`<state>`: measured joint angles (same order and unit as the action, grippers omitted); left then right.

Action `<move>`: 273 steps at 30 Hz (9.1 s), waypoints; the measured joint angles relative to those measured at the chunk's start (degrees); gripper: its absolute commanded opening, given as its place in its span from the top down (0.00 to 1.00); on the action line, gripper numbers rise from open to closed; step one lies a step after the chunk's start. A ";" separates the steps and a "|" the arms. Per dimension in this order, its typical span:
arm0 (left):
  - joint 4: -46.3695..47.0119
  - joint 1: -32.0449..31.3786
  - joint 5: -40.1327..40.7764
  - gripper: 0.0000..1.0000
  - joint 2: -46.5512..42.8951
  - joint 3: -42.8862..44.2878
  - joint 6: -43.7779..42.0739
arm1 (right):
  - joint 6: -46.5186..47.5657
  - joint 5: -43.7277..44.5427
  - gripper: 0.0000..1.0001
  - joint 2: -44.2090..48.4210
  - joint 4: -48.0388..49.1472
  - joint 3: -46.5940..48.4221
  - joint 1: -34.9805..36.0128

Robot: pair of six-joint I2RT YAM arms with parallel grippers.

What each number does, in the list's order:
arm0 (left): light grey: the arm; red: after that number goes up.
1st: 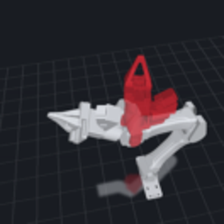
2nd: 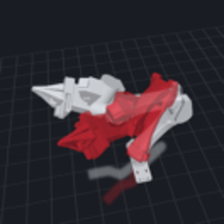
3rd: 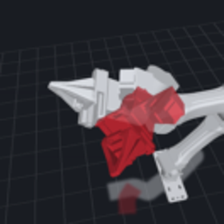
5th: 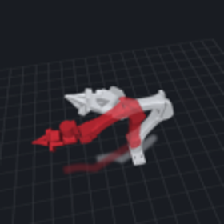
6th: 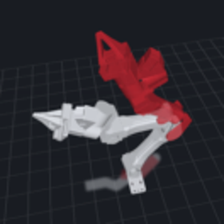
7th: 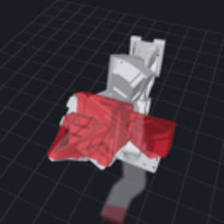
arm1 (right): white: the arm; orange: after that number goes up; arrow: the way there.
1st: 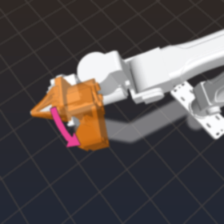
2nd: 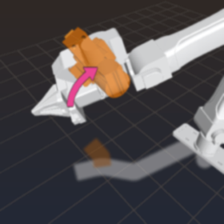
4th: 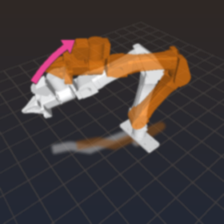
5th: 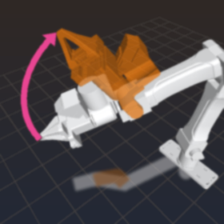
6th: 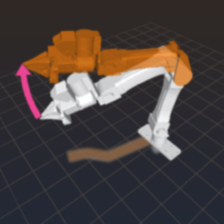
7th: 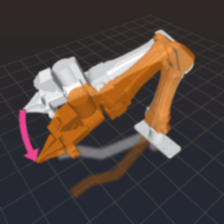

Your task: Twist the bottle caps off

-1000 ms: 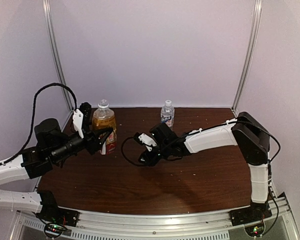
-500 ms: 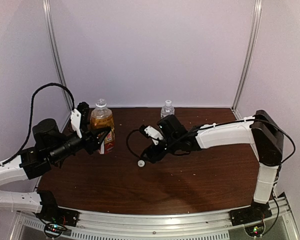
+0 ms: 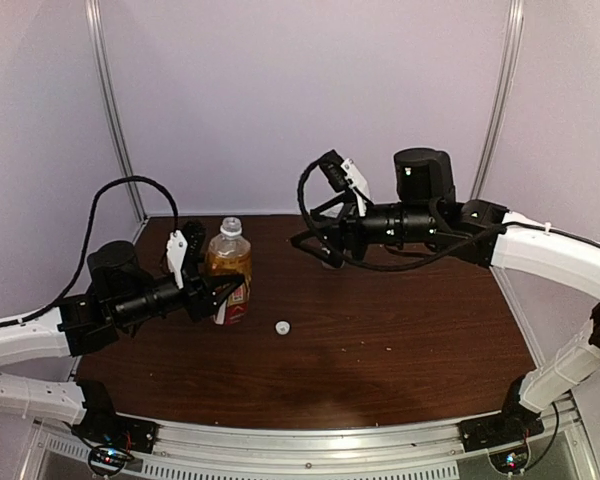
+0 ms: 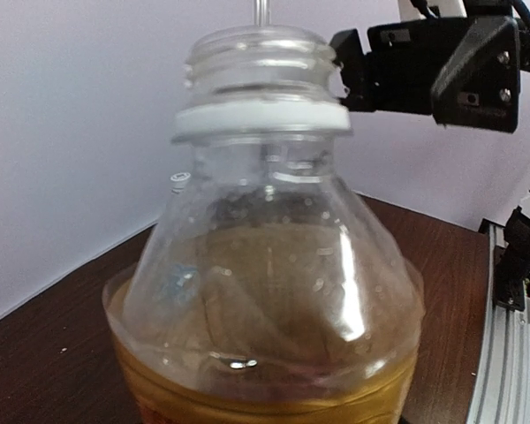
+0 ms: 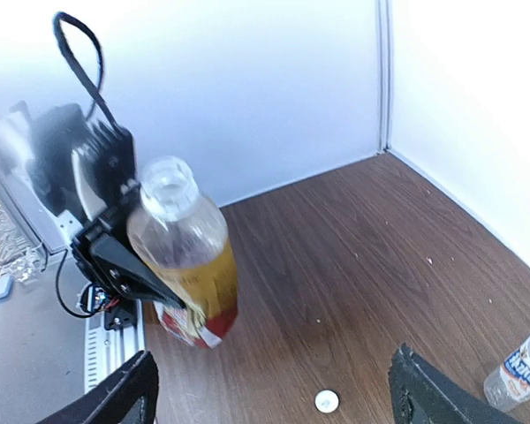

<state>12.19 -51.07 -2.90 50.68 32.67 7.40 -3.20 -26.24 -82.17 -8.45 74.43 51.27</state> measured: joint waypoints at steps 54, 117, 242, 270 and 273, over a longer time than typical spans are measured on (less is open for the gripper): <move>-2.08 -0.04 16.81 0.02 -9.07 -3.52 4.59 | 1.22 17.05 1.00 -20.13 -6.54 15.47 -0.81; -1.51 -0.04 22.49 0.02 -5.81 -9.68 6.69 | -0.24 24.11 0.04 -23.50 -0.04 15.26 0.76; 2.27 -1.07 -20.20 0.64 17.73 12.20 -2.80 | -6.84 -2.29 0.23 -5.27 -13.22 16.26 2.99; 4.50 -1.11 -21.59 0.65 17.42 10.82 -1.42 | -11.69 -2.69 0.48 -5.77 -3.67 13.92 4.48; 4.52 -1.11 -21.55 0.65 17.33 10.82 -1.42 | -11.89 -3.06 0.51 -5.84 -3.30 13.35 4.68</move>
<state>16.71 -52.18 -24.45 68.01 43.48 5.98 -15.09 -29.30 -88.01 -11.75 87.79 55.94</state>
